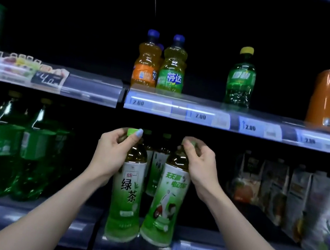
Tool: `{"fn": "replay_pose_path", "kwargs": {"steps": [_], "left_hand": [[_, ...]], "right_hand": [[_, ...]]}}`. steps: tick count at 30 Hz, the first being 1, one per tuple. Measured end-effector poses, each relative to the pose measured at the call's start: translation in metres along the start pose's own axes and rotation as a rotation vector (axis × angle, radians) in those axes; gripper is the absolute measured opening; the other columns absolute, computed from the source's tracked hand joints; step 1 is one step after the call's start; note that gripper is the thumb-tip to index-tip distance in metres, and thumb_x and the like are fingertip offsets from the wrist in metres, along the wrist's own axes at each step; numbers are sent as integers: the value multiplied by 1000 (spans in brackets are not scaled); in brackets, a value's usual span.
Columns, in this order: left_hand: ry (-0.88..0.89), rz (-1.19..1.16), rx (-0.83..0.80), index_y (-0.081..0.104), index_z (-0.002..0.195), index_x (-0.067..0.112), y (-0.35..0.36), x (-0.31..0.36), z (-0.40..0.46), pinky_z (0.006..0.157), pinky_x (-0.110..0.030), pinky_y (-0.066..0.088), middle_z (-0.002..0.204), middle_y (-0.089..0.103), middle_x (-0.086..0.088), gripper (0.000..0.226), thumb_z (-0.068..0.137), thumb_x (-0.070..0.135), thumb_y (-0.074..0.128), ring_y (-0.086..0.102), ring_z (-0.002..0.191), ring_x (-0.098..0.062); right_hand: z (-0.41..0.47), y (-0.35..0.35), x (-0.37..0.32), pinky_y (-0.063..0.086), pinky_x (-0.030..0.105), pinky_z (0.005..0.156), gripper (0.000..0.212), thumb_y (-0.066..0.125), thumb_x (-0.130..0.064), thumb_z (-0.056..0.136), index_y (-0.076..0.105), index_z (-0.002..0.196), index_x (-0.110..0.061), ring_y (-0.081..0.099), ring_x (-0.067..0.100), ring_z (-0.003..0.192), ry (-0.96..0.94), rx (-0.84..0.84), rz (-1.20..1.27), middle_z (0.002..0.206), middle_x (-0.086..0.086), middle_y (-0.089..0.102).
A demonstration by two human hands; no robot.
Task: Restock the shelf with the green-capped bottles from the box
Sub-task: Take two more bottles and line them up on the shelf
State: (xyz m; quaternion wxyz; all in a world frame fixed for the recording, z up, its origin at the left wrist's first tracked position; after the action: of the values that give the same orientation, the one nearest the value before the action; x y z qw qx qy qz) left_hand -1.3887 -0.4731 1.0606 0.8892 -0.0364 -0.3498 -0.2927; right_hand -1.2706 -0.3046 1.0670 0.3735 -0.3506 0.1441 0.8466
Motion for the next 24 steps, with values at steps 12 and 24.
{"fn": "replay_pose_path", "kwargs": {"steps": [12,24], "left_hand": [[-64,24,54,67,89,6,16,-44,28,64,-15,51,83,70,-6,7,87,11,62,65,77,-12],[-123,101,-8,36,130,50,18,-86,-13,82,-14,46,120,52,34,61,74,57,57,53,107,12]], "right_hand": [[40,20,51,45,8,67,23,60,-29,89,62,105,-13,59,1,81,37,14,-57,83,-14,59],[-22,44,85,45,22,94,62,60,-61,70,31,126,-58,52,-2,115,122,-53,87,126,-23,53]]}}
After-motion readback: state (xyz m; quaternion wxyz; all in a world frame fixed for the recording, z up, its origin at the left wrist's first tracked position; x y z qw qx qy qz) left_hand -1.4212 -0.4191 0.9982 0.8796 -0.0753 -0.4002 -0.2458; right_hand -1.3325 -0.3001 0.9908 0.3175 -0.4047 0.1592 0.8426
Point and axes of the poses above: each hand's wrist, its own z-axis towards the middle knuckle, its own y-axis out of the palm, x = y × z, the point moved 4 cm from there along z, towards the middle knuckle
